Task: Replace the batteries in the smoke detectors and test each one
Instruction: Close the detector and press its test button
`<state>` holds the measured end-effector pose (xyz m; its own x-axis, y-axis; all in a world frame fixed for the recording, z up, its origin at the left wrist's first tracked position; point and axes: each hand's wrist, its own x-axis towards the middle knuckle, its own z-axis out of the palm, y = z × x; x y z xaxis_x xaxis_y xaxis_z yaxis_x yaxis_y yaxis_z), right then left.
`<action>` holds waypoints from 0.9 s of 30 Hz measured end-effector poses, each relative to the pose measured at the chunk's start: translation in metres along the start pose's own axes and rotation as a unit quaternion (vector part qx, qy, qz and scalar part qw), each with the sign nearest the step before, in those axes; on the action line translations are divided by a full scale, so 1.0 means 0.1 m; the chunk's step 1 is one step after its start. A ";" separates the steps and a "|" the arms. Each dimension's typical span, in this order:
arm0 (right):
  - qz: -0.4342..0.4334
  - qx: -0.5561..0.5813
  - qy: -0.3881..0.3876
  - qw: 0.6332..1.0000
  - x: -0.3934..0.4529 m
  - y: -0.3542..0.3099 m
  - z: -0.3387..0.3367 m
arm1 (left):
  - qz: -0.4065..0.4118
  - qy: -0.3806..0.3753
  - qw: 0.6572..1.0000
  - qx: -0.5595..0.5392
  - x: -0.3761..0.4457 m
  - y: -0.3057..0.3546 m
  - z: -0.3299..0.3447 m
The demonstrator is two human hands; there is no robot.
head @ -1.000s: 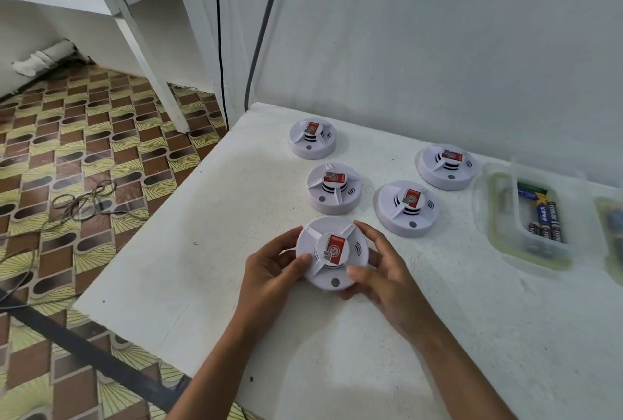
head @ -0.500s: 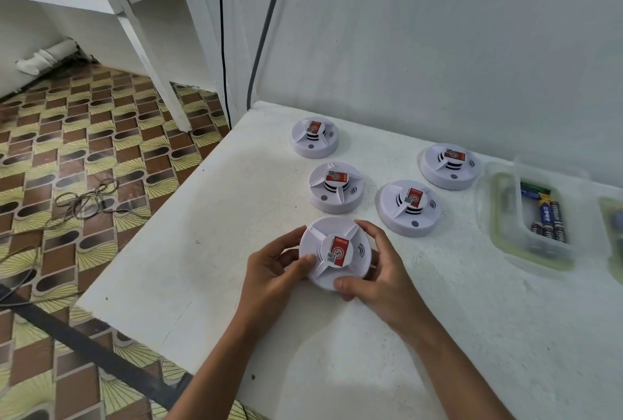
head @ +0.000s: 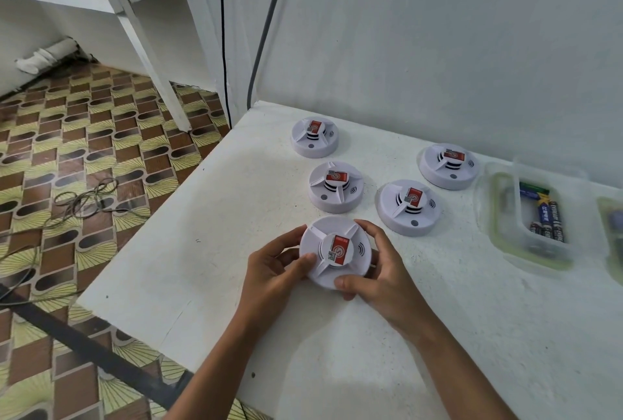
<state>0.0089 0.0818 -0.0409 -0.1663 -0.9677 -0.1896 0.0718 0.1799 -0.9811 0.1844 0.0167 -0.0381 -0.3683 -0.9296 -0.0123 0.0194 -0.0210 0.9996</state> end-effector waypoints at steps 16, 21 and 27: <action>0.001 0.020 -0.011 1.000 -0.01 -0.02 -0.01 | -0.010 0.000 1.000 -0.024 0.00 0.00 0.00; -0.004 0.039 -0.028 0.999 -0.01 -0.03 -0.03 | -0.007 -0.005 0.999 -0.030 0.01 -0.01 -0.01; 0.056 0.243 -0.064 0.966 0.05 -0.06 -0.12 | 0.000 -0.003 1.000 -0.029 0.01 0.00 -0.01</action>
<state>-0.0042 0.0778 -0.0360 -0.0101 -0.9663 -0.2572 0.5406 0.2111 -0.8144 0.1846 0.0155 -0.0381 -0.3747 -0.9271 -0.0110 0.0735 -0.0415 0.9964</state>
